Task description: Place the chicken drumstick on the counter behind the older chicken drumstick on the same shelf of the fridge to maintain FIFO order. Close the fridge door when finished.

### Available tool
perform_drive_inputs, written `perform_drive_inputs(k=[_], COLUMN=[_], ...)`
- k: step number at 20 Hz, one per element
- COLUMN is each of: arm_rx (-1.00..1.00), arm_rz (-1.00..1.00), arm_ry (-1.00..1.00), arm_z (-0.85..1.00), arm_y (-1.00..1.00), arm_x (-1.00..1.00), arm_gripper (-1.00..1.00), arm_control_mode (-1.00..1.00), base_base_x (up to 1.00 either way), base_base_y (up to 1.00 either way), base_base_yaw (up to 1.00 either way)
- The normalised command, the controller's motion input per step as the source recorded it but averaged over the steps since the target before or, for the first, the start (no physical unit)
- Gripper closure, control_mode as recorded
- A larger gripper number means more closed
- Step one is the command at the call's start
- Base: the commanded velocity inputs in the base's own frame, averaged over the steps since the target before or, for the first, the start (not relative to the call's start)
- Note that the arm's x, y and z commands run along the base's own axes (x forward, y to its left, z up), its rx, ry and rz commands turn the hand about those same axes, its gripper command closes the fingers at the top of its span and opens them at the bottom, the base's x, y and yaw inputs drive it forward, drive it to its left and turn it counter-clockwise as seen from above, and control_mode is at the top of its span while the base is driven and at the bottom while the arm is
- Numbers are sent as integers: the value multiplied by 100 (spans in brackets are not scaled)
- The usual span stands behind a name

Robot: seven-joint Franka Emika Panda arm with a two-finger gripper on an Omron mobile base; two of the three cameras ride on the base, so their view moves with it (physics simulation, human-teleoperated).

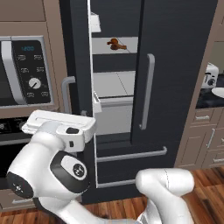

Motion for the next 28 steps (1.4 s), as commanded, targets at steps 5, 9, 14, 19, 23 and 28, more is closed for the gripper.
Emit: perform_drive_inputs(k=[5,9,14,19,23,28], arm_rx=[-1,0,0,0,0,0], arm_rz=[-25,-19,-13,-2,0,0], arm_ry=[0,0,0,0,0,0], arm_z=[-29,-30,-23,-7,-5,-10], arm_y=[17,2,-1,-41,-54,-56], arm_x=[76,83,74,29,32,44], arm_gripper=[-100,-100,-100,-100,-100,-100], arm_control_mode=[-100,-100,-100,-100,-100,-100], base_base_x=[0,0,0,0,0,0], base_base_y=[0,0,0,0,0,0], base_base_yaw=[0,0,0,0,0,0])
